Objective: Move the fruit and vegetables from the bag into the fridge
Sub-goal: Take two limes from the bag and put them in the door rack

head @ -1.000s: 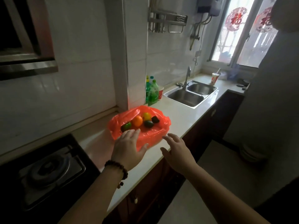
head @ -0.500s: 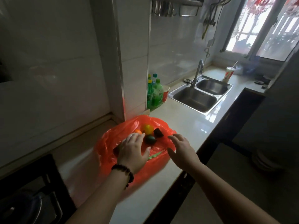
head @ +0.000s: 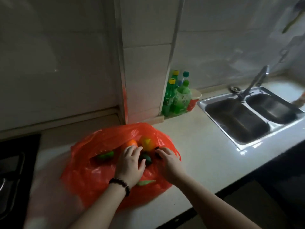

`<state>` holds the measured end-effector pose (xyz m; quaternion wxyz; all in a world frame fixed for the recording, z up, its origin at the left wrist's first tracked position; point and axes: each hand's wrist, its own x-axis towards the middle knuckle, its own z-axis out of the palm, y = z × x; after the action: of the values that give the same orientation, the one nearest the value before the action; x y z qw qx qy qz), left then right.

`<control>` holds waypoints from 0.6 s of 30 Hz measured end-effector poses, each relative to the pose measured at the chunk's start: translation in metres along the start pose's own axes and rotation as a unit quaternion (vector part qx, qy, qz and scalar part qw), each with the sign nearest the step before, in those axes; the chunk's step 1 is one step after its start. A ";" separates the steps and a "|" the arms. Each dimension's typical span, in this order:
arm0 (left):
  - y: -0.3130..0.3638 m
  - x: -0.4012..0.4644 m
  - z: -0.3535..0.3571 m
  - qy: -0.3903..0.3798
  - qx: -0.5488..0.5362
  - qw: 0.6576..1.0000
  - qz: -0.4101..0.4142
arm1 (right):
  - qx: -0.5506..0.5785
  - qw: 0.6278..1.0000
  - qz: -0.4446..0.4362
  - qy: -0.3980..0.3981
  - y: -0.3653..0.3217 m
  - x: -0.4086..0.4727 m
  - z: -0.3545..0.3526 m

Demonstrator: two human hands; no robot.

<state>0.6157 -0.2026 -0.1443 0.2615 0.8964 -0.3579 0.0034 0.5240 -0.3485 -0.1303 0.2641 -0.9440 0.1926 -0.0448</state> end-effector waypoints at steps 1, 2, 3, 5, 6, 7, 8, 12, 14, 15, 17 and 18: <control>0.005 0.002 0.009 0.001 -0.002 1.000 -0.018 | -0.002 1.000 -0.027 -0.017 0.007 0.006 0.000; 0.009 0.002 0.016 0.004 -0.004 0.999 -0.034 | -0.001 0.998 -0.052 -0.030 0.014 0.011 0.001; 0.013 0.002 0.022 0.010 -0.008 0.999 -0.048 | 0.005 0.996 -0.074 -0.040 0.019 0.016 0.001; 0.016 0.002 0.031 0.025 -0.010 0.997 -0.071 | 0.017 0.992 -0.106 -0.059 0.025 0.024 0.005; 0.017 0.001 0.035 0.032 -0.008 0.996 -0.082 | 0.017 0.991 -0.118 -0.065 0.028 0.027 0.008; 0.017 0.001 0.038 0.035 -0.005 0.995 -0.091 | 0.016 0.990 -0.127 -0.066 0.031 0.030 0.011; 0.018 0.000 0.041 0.038 -0.002 0.994 -0.100 | 0.014 0.989 -0.133 -0.063 0.034 0.033 0.014; 0.020 0.001 0.055 0.031 0.001 0.990 -0.136 | 0.010 0.992 -0.114 -0.058 0.049 0.041 0.019; 0.022 0.002 0.064 0.023 -0.002 0.988 -0.155 | 0.013 0.995 -0.082 -0.048 0.057 0.044 0.020; 0.024 0.003 0.068 0.018 -0.007 0.986 -0.166 | 0.019 0.997 -0.063 -0.044 0.061 0.046 0.019; 0.027 0.006 0.077 0.006 -0.028 0.981 -0.193 | 0.028 0.998 -0.034 -0.044 0.066 0.049 0.020; 0.028 0.007 0.081 0.004 -0.039 0.978 -0.205 | 0.026 0.998 -0.027 -0.050 0.068 0.050 0.021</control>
<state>0.5882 -0.2621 -0.1998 0.2931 0.9398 -0.1651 -0.0607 0.5512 -0.4110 -0.1838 0.2970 -0.9426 0.1525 -0.0098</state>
